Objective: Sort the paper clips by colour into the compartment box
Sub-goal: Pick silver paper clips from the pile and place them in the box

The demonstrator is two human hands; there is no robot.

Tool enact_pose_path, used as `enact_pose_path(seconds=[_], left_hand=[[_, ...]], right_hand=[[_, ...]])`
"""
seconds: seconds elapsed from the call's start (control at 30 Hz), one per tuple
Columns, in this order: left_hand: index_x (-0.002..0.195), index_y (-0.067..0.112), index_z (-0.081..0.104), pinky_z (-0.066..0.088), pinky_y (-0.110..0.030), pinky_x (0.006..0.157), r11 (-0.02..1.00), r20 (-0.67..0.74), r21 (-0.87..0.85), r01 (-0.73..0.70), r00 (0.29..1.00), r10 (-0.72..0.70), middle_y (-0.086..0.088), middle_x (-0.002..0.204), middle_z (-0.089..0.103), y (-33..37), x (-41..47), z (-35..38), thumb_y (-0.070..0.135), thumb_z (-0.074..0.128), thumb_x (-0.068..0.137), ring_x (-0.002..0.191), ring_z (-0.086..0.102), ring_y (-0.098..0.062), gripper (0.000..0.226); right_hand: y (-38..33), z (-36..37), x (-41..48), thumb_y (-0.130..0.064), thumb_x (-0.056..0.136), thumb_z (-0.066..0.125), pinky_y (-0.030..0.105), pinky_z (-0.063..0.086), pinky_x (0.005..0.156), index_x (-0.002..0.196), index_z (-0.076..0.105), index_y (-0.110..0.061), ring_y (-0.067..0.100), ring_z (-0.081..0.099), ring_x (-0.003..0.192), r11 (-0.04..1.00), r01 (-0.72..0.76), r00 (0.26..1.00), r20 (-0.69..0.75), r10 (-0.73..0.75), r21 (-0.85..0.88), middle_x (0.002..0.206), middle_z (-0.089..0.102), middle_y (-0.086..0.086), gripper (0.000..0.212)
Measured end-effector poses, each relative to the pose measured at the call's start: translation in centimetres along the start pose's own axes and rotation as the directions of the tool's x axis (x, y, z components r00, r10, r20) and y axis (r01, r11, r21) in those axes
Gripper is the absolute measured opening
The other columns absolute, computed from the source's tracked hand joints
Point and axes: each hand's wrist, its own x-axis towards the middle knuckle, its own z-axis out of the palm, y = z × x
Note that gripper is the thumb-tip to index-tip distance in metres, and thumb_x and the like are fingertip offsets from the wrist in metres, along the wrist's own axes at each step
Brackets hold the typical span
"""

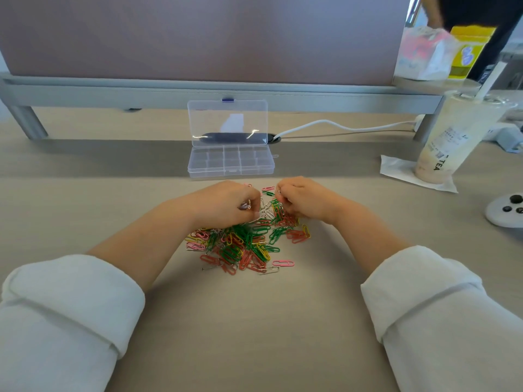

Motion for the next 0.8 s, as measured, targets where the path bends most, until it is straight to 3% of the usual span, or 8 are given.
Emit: enact_pose_path(seconds=[0.13, 0.23, 0.33, 0.43, 0.57, 0.67, 0.8], left_hand=[[0.082, 0.025, 0.062, 0.034, -0.007, 0.065, 0.999, -0.025, -0.050, -0.012, 1.000, 0.011, 0.022, 0.077, 0.052, -0.23, -0.01, -0.12, 0.025, 0.061, 0.087, 0.076, 0.048, 0.000, 0.005], [0.079, 0.026, 0.066, 0.042, -0.017, 0.072, 0.994, -0.029, -0.108, -0.003, 1.000, 0.000, 0.017, 0.081, 0.061, -0.27, 0.01, -0.28, 0.026, 0.066, 0.083, 0.078, 0.053, 0.002, 0.004], [0.075, 0.028, 0.063, 0.048, -0.028, 0.076, 0.988, -0.011, -0.152, 0.021, 1.000, -0.023, 0.009, 0.084, 0.063, -0.34, 0.00, -0.37, 0.028, 0.065, 0.083, 0.079, 0.058, -0.007, 0.009], [0.071, 0.030, 0.052, 0.044, -0.025, 0.059, 0.990, 0.016, -0.132, 0.051, 0.999, -0.050, 0.009, 0.072, 0.055, -0.34, 0.11, -0.30, 0.028, 0.056, 0.089, 0.063, 0.056, -0.013, 0.019], [0.070, 0.026, 0.044, 0.037, -0.024, 0.054, 0.976, 0.034, -0.197, 0.090, 0.996, -0.085, 0.006, 0.065, 0.047, -0.30, 0.17, -0.11, 0.021, 0.044, 0.094, 0.056, 0.043, -0.011, 0.025], [0.072, 0.027, 0.041, 0.034, -0.026, 0.057, 0.968, 0.006, -0.239, 0.077, 0.997, -0.078, 0.006, 0.067, 0.047, -0.27, 0.12, -0.25, 0.022, 0.038, 0.097, 0.060, 0.040, -0.010, 0.026], [0.079, 0.021, 0.041, 0.033, -0.025, 0.055, 0.947, -0.041, -0.313, 0.074, 0.995, -0.091, 0.007, 0.069, 0.053, -0.18, 0.05, -0.54, 0.020, 0.036, 0.098, 0.056, 0.039, -0.011, 0.020]], right_hand=[[-0.29, 0.12, -0.24, -0.024, 0.098, 0.035, 0.026, 0.023, 0.049, 0.056, 0.032, -0.017, 0.013, 0.028, 0.047, 0.996, 0.021, 1.000, -0.016, -0.022, -0.086, 0.052, 0.033, -0.001, 0.043], [-0.49, 0.16, -0.32, -0.036, 0.099, 0.035, 0.028, 0.024, 0.050, 0.053, 0.030, -0.015, 0.014, 0.029, 0.048, 0.965, 0.026, 0.999, -0.040, -0.037, -0.261, 0.053, 0.033, 0.002, 0.051], [-0.42, 0.11, -0.25, -0.031, 0.100, 0.034, 0.027, 0.028, 0.052, 0.052, 0.032, -0.013, 0.015, 0.032, 0.049, 0.944, 0.028, 0.997, -0.062, -0.051, -0.328, 0.053, 0.036, 0.003, 0.051], [-0.44, -0.03, -0.33, -0.024, 0.100, 0.034, 0.016, 0.034, 0.053, 0.056, 0.045, -0.014, 0.007, 0.039, 0.051, 0.942, 0.053, 0.996, -0.056, -0.076, -0.331, 0.054, 0.044, -0.004, 0.046], [-0.54, -0.02, -0.60, -0.016, 0.099, 0.037, 0.014, 0.028, 0.053, 0.088, 0.061, -0.017, -0.003, 0.035, 0.055, 0.961, 0.072, 0.996, -0.036, -0.085, -0.267, 0.060, 0.040, -0.015, 0.027], [-0.59, -0.12, -0.66, -0.015, 0.099, 0.038, 0.009, 0.027, 0.055, 0.103, 0.066, -0.011, -0.005, 0.035, 0.057, 0.962, 0.087, 0.993, -0.050, -0.103, -0.259, 0.061, 0.037, -0.018, 0.028], [-0.46, -0.13, -0.71, -0.028, 0.087, 0.062, 0.017, 0.034, 0.057, 0.092, 0.068, -0.017, 0.002, 0.043, 0.063, 0.953, 0.104, 0.993, -0.023, -0.115, -0.283, 0.064, 0.045, -0.014, 0.013]])
